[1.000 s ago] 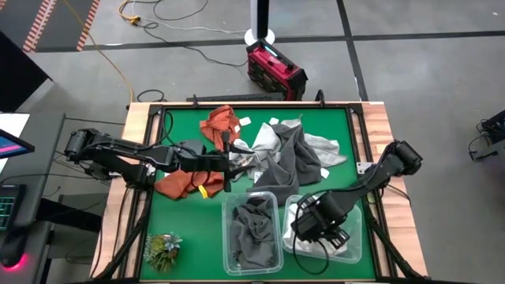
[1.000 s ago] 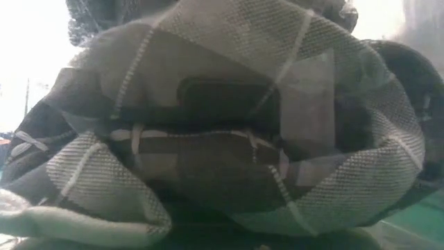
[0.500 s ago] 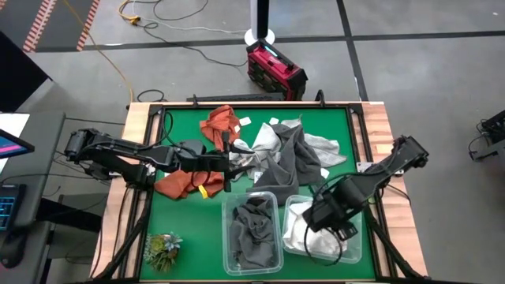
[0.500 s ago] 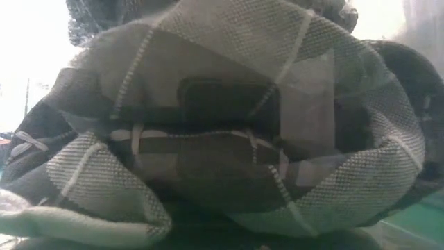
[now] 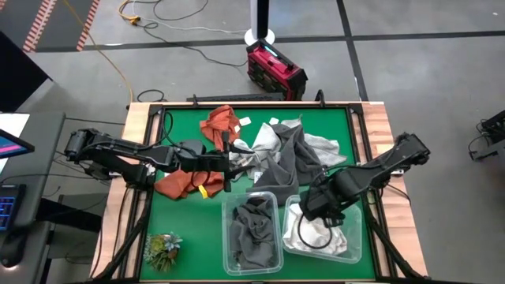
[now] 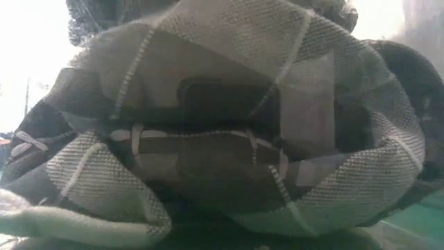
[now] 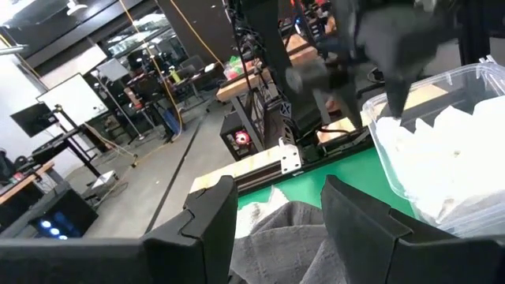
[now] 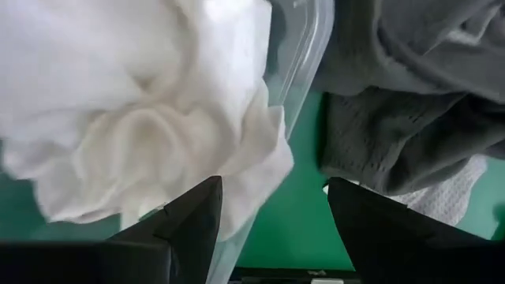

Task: Sort towels by color in basket
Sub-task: Put the right white towel into the right transparent bin

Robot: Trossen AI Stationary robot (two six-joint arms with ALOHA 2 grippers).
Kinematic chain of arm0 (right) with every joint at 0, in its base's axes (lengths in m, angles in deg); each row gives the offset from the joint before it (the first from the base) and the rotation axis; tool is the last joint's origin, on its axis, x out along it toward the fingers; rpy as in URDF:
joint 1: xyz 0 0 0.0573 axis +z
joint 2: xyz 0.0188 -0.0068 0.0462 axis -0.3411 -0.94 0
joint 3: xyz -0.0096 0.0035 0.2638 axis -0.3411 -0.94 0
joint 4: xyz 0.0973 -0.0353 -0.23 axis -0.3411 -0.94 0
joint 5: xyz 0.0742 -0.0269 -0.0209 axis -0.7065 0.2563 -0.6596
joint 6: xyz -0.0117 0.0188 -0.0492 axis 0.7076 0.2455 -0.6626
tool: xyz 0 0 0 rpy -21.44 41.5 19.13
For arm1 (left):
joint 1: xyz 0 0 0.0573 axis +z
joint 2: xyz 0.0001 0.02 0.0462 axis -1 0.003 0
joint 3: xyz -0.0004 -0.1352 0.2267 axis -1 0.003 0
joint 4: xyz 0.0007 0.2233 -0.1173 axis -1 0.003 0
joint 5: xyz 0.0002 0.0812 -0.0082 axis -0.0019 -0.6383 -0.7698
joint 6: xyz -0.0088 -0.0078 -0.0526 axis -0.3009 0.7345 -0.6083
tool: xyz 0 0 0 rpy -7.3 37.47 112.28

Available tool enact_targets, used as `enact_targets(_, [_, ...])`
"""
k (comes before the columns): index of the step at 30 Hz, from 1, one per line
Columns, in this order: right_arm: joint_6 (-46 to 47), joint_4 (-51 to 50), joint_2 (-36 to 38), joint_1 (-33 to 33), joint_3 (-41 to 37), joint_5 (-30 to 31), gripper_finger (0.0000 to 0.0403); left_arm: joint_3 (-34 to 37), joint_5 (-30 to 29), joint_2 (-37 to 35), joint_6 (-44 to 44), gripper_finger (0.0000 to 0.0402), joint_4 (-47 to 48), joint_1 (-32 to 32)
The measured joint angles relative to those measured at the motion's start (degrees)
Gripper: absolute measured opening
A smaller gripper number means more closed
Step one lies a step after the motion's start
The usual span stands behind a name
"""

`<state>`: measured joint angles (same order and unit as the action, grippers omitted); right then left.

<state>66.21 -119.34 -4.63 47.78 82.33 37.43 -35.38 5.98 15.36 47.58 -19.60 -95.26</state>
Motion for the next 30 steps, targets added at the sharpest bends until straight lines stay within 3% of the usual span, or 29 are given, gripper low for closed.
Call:
enact_targets(5, [-1.2, -1.0, -2.5, -1.0, -1.0, -0.7, 0.0230, 0.0, 0.0, 0.0, 0.0, 0.0173, 0.0, 0.0])
enact_targets(11, [-1.8, -0.9, -2.5, 0.1, -1.0, -2.4, 0.0056, 0.0, 0.0, 0.0, 0.2, 0.0173, 0.1, 0.0])
enact_targets(13, [-2.4, -0.7, -2.5, 0.8, -1.0, -4.0, 0.0020, 0.0, 0.0, 0.0, 0.2, 0.0173, 0.1, 0.0])
enact_targets(20, [-3.4, 10.4, -2.5, 3.6, -0.9, -10.2, 0.0048, 0.0, 0.0, 0.0, 0.2, 0.0173, 0.1, 0.0])
enact_targets(26, [-13.3, 15.7, -2.5, 7.2, -1.2, -12.4, 0.0015, 0.0, 0.0, 0.0, 0.2, 0.0173, 0.1, 0.0])
enact_targets(30, [-17.9, 17.5, -2.5, 9.0, -7.0, -10.7, 0.0018, 0.0, 0.0, 0.0, 0.2, 0.0173, 0.1, 0.0])
